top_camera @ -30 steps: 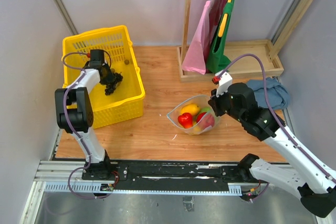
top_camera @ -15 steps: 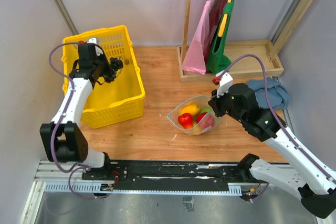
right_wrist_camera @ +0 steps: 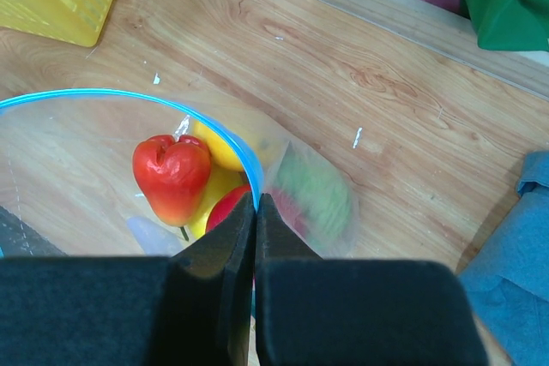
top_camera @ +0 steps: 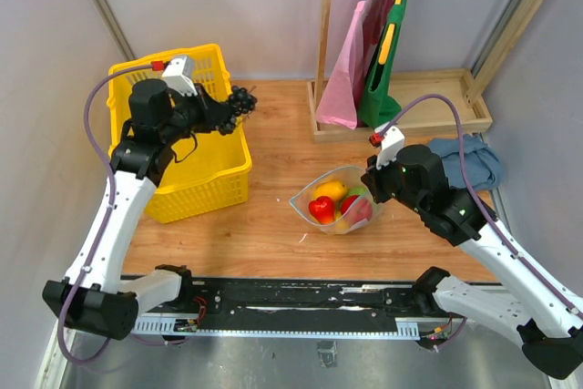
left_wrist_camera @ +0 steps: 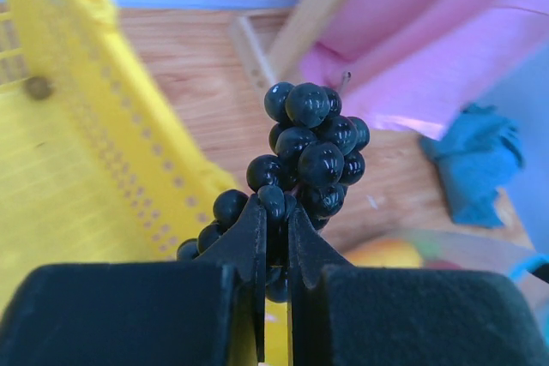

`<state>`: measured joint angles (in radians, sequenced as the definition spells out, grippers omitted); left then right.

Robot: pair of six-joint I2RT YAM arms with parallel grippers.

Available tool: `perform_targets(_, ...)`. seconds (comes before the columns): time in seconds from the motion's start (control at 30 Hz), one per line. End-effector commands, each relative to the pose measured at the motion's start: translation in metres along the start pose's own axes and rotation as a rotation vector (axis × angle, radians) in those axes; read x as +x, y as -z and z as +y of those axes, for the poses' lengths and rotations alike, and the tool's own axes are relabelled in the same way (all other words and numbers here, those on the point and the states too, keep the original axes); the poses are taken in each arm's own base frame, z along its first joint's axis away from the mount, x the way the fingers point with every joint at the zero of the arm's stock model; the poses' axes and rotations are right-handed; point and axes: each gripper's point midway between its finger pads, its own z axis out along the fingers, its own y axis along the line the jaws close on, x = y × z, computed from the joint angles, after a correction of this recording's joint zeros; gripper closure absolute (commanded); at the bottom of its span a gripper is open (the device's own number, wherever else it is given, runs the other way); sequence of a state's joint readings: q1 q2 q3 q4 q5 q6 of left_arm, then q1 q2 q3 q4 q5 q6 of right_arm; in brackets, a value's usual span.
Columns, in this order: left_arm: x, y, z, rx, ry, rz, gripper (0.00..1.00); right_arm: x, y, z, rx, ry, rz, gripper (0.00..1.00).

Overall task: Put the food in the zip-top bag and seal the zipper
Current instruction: Place the fake fruit in the zipper food storage bag.

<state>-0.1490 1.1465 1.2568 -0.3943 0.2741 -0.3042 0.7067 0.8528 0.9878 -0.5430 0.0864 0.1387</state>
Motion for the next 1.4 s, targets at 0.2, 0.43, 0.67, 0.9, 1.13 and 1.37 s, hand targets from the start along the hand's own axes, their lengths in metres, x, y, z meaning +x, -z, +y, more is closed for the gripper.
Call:
perform_targets(0.2,-0.001,0.040,-0.125,0.417,0.012,-0.077,1.00,-0.004,0.002,0.001,-0.005,-0.045,-0.038,0.99)
perform_targets(0.43,0.022,0.062,-0.189,0.633,0.031,-0.094,1.00,-0.004,0.004,-0.002,0.007,-0.053,-0.047,1.00)
perform_targets(0.67,0.052,0.080,-0.236,0.788,0.051,-0.106,1.00,-0.002,0.002,-0.001,0.008,-0.064,-0.038,1.00)
perform_targets(0.9,0.084,0.090,-0.259,0.880,0.086,-0.097,1.00,0.000,0.001,-0.002,0.014,-0.074,-0.037,1.00)
perform_targets(1.13,0.119,0.079,-0.249,0.847,0.180,-0.078,1.00,-0.003,0.004,-0.005,0.034,-0.086,-0.054,0.99)
perform_targets(1.37,0.150,0.059,-0.233,0.740,0.178,-0.032,1.00,-0.004,0.005,-0.004,0.029,-0.094,-0.057,1.00)
